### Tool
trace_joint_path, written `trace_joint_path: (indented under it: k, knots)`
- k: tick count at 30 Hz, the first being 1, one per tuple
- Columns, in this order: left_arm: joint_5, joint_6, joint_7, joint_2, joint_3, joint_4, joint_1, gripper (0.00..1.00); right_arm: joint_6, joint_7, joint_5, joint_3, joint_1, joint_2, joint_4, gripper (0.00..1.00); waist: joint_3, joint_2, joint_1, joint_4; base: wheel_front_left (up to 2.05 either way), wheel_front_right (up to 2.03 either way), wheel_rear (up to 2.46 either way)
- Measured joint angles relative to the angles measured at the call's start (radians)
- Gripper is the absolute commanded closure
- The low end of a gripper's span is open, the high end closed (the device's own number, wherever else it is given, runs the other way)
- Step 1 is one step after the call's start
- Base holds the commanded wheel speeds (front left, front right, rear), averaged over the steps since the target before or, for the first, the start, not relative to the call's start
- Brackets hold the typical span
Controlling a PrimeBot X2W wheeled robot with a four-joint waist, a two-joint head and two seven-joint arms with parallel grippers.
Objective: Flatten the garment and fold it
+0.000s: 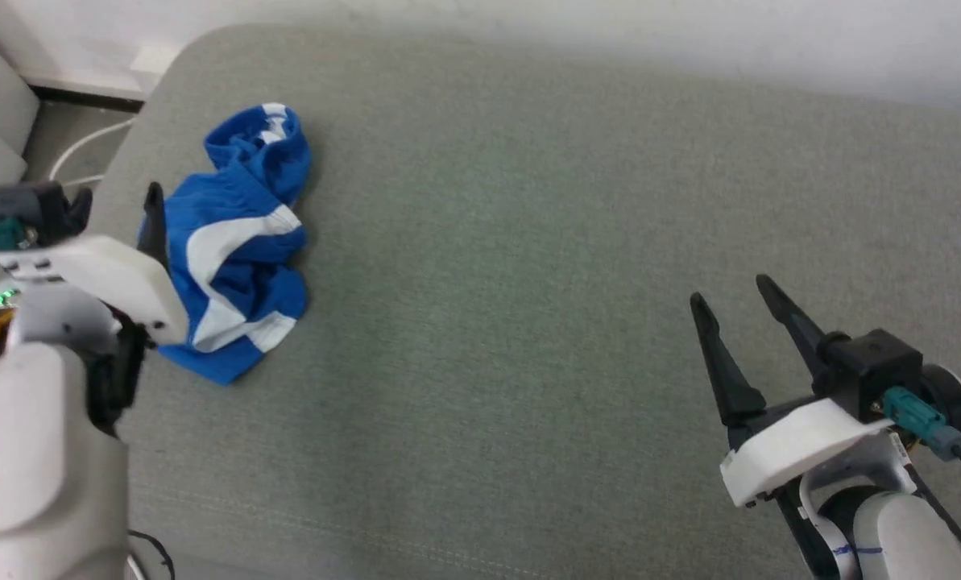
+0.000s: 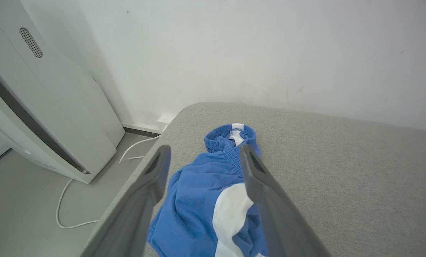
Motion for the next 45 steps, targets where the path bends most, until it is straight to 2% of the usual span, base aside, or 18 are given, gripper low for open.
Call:
trace_joint_path:
  k: [5,10,18,21,23,25,34,40,45]
  knots:
    - [-0.032,-0.029,0.104,0.061,0.003,0.117,-0.077,0.0,0.0,0.018,-0.001,0.016,-0.023,-0.017,-0.032,0.0,0.062,0.0,0.0,-0.031,0.0,0.0,0.0]
    - [-0.063,-0.047,0.218,0.098,0.001,0.224,-0.104,0.0,0.0,0.03,0.0,0.027,-0.037,-0.032,-0.06,0.0,0.128,0.0,0.0001,-0.063,0.0,0.0,0.0]
    - [-0.102,-0.056,0.371,0.157,0.0,0.339,-0.123,0.0,0.0,0.041,0.01,0.043,-0.045,-0.051,-0.093,0.0,0.216,0.0,-0.0001,-0.11,0.0,0.0,0.0]
    - [-0.121,-0.046,0.433,0.165,0.005,0.366,-0.143,0.0,0.0,0.048,0.015,0.047,-0.049,-0.057,-0.105,0.0,0.24,0.0,-0.0001,-0.122,0.0,0.0,0.0]
    - [-0.133,-0.044,0.475,0.175,0.008,0.371,-0.159,0.58,0.0,0.051,0.022,0.05,-0.054,-0.058,-0.111,0.0,0.253,0.0,-0.0003,-0.128,0.0,0.0,0.0]
    - [-0.142,-0.035,0.491,0.181,0.008,0.372,-0.172,1.0,0.0,0.057,0.028,0.056,-0.062,-0.059,-0.118,0.0,0.263,0.0,-0.0002,-0.131,0.0,0.0,0.0]
    - [-0.156,0.013,0.499,0.203,0.009,0.397,-0.198,1.0,0.0,0.062,0.059,0.071,-0.074,-0.057,-0.115,0.0,0.254,0.0,-0.0001,-0.114,0.0,0.0,0.0]
    - [-0.144,0.041,0.367,0.245,0.011,0.396,-0.275,1.0,0.0,0.046,0.081,0.059,-0.074,-0.03,-0.081,0.0,0.196,0.0,-0.0001,-0.093,0.0,0.0,0.0]
    - [-0.115,0.041,0.187,0.263,0.002,0.372,-0.347,1.0,0.0,0.029,0.094,0.035,-0.073,-0.006,-0.047,0.0,0.13,0.0,-0.0002,-0.074,0.0,0.0,0.0]
